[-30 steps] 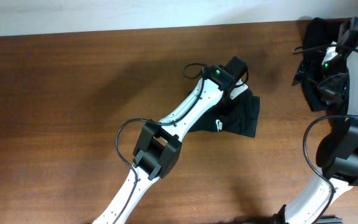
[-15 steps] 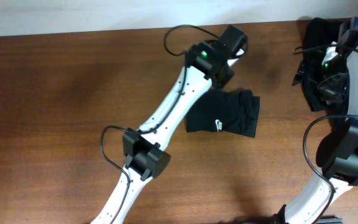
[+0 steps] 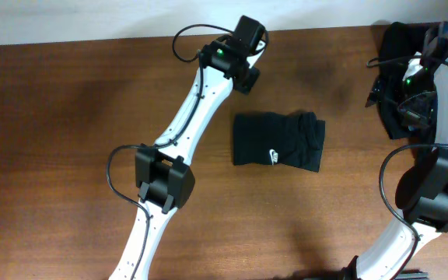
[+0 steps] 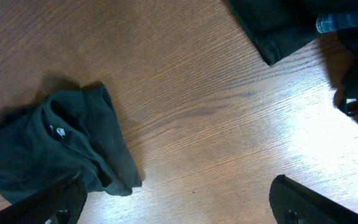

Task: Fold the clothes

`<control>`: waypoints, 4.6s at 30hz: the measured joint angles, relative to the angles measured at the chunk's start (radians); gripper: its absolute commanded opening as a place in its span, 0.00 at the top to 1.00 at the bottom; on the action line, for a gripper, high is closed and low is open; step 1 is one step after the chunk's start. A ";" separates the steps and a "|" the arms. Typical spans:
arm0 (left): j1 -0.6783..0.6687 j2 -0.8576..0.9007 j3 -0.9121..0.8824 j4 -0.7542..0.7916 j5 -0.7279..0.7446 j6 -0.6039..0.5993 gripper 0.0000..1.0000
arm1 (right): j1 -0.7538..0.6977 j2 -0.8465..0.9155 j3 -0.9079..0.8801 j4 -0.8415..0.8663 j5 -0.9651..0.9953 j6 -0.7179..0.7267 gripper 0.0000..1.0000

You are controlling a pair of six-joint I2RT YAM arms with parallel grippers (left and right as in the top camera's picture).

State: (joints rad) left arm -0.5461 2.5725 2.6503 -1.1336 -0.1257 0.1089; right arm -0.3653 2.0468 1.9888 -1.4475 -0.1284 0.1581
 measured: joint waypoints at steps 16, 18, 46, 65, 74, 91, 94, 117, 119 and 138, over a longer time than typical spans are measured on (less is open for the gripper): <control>0.000 0.001 -0.318 0.249 0.067 0.027 1.00 | 0.000 0.000 0.000 0.000 0.000 0.000 0.01; 0.000 0.001 -0.327 0.249 0.067 0.027 1.00 | 0.000 0.000 0.000 0.000 0.000 0.000 0.01; 0.000 -0.011 -0.373 -0.199 0.237 0.030 1.00 | 0.000 0.000 0.000 0.000 0.000 0.000 0.01; 0.003 -0.011 -0.378 0.276 -0.043 -0.005 1.00 | 0.000 0.000 0.000 0.000 0.000 0.000 0.01; 0.003 -0.011 -0.379 0.319 0.158 0.008 1.00 | 0.000 0.000 0.000 0.000 0.000 0.000 0.01; -0.017 -0.011 -0.376 -0.145 0.300 0.011 1.00 | 0.000 0.000 0.000 0.000 0.000 0.000 0.01; -0.025 -0.011 -0.383 -0.241 0.377 0.011 1.00 | 0.000 0.000 0.000 0.000 0.000 0.000 0.01; -0.003 -0.008 -0.111 -0.347 0.562 -0.122 0.65 | 0.000 0.000 0.000 0.000 0.000 0.000 0.01; 0.002 -0.008 -0.085 -0.318 0.537 -0.121 0.39 | 0.000 0.000 0.000 0.000 0.000 0.000 0.01; -0.098 0.009 -0.074 -0.362 0.520 0.409 0.13 | 0.000 0.000 0.000 0.000 0.000 -0.001 0.01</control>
State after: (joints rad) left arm -0.6445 2.5816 2.5763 -1.4952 0.3946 0.5179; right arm -0.3653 2.0472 1.9888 -1.4471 -0.1284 0.1574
